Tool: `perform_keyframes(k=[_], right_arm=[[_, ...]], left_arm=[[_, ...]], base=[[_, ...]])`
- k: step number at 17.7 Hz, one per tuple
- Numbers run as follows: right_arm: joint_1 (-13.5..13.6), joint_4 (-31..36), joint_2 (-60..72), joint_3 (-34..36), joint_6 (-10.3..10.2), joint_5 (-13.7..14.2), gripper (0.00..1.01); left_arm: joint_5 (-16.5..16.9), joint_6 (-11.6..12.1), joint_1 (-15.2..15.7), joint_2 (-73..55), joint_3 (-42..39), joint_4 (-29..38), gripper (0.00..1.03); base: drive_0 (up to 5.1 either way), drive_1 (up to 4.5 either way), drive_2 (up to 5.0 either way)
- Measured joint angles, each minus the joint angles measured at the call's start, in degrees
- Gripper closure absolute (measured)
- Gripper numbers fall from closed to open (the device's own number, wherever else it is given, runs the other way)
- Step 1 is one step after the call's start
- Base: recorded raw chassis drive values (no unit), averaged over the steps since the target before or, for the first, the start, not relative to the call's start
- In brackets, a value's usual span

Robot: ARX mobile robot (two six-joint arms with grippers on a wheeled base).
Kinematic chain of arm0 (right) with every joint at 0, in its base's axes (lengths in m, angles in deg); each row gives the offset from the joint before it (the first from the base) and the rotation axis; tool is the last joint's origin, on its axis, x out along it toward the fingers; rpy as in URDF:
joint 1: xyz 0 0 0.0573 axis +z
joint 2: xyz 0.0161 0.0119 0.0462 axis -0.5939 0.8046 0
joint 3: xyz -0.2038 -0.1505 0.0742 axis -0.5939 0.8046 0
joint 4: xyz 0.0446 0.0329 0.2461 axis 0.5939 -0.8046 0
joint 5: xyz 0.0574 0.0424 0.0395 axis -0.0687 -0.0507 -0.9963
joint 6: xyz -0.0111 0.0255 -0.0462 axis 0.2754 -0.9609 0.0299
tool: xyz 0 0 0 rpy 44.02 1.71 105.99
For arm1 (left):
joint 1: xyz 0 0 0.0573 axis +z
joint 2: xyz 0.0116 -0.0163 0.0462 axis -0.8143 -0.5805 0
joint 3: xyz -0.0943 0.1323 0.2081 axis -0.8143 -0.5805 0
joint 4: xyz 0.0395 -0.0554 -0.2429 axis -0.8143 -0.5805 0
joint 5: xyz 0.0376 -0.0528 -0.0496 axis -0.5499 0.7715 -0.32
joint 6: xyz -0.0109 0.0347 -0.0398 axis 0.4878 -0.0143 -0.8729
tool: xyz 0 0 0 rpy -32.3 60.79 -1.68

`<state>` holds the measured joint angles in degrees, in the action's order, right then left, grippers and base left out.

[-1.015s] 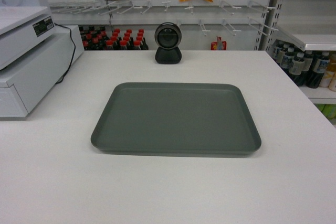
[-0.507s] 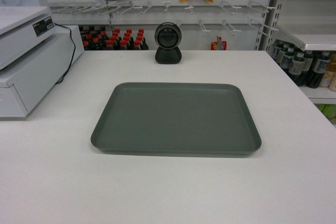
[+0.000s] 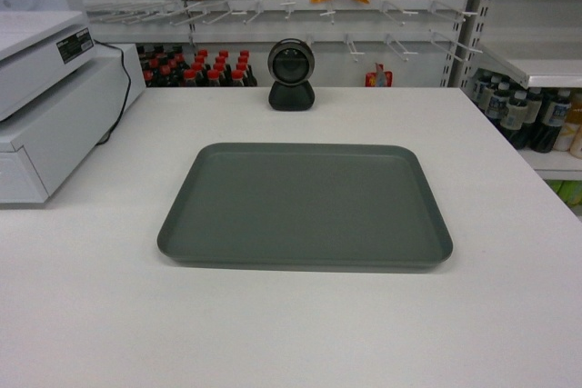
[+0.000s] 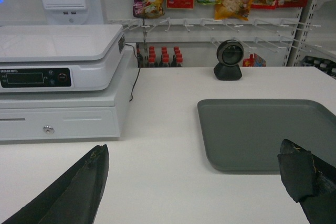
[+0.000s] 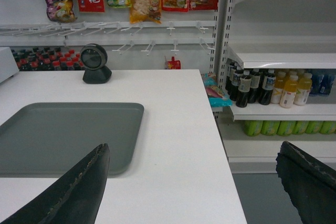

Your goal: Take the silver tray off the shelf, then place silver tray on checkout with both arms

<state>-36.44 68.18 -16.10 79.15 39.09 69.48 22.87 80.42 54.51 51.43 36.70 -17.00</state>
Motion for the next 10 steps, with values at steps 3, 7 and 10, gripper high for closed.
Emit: perform_keyframes(k=[3, 7, 10], right_arm=[[0.0, 0.0, 0.0, 0.0, 0.0, 0.0, 0.03], [0.0, 0.0, 0.0, -0.02, 0.0, 0.0, 0.03], [0.0, 0.0, 0.0, 0.0, 0.0, 0.0, 0.03]], left_arm=[[0.0, 0.0, 0.0, 0.0, 0.0, 0.0, 0.05], [0.0, 0.0, 0.0, 0.0, 0.0, 0.0, 0.05], [0.0, 0.0, 0.0, 0.0, 0.0, 0.02, 0.05]], base=[[0.0, 0.0, 0.0], [0.0, 0.0, 0.0], [0.0, 0.0, 0.0]])
